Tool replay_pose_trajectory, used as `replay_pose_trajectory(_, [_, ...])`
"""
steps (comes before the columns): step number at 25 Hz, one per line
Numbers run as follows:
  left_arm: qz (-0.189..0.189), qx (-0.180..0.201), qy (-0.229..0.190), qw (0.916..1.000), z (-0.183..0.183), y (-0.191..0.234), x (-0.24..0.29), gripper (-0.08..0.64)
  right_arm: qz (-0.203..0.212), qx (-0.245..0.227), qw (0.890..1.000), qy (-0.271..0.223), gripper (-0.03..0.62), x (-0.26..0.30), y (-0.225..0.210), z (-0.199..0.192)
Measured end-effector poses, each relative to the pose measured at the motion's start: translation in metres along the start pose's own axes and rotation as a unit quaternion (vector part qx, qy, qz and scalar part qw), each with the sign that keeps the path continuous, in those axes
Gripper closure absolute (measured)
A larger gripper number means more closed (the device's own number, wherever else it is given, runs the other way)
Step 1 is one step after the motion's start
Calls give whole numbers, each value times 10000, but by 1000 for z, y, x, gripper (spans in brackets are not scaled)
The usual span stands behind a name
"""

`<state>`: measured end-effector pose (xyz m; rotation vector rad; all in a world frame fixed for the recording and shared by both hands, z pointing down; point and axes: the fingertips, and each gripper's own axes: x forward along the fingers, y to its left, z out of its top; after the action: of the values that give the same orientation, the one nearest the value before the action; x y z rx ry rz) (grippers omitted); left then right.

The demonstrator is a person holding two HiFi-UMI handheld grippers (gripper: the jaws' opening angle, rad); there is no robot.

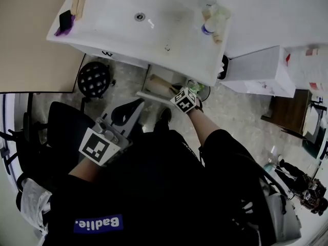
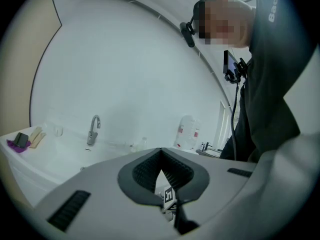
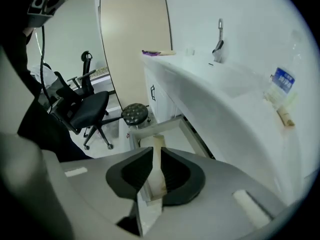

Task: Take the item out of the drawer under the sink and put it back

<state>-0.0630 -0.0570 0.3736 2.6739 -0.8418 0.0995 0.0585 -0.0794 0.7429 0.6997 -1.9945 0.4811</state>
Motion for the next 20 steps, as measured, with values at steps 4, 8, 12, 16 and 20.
replay_pose_trajectory(4, [-47, 2, -72, 10000, 4, -5, -2, 556, -82, 201, 9987, -471, 549, -36, 12, 19])
replay_pose_trajectory(8, [-125, 221, -217, 9994, 15, -9, -2, 557, -108, 522, 9925, -1099, 557, -81, 28, 47])
replay_pose_trajectory(12, [-278, 338, -307, 9986, 23, -16, 2, 557, -115, 788, 9828, -1667, 563, -132, 41, 72])
replay_pose_trajectory(16, [-469, 365, -276, 9979, 31, -23, 8, 557, -177, 1076, 9673, -2291, 572, -184, 47, 99])
replay_pose_trajectory(20, [-788, 448, -203, 9957, 33, -40, 15, 556, -214, 1320, 9461, -2950, 584, -238, 51, 125])
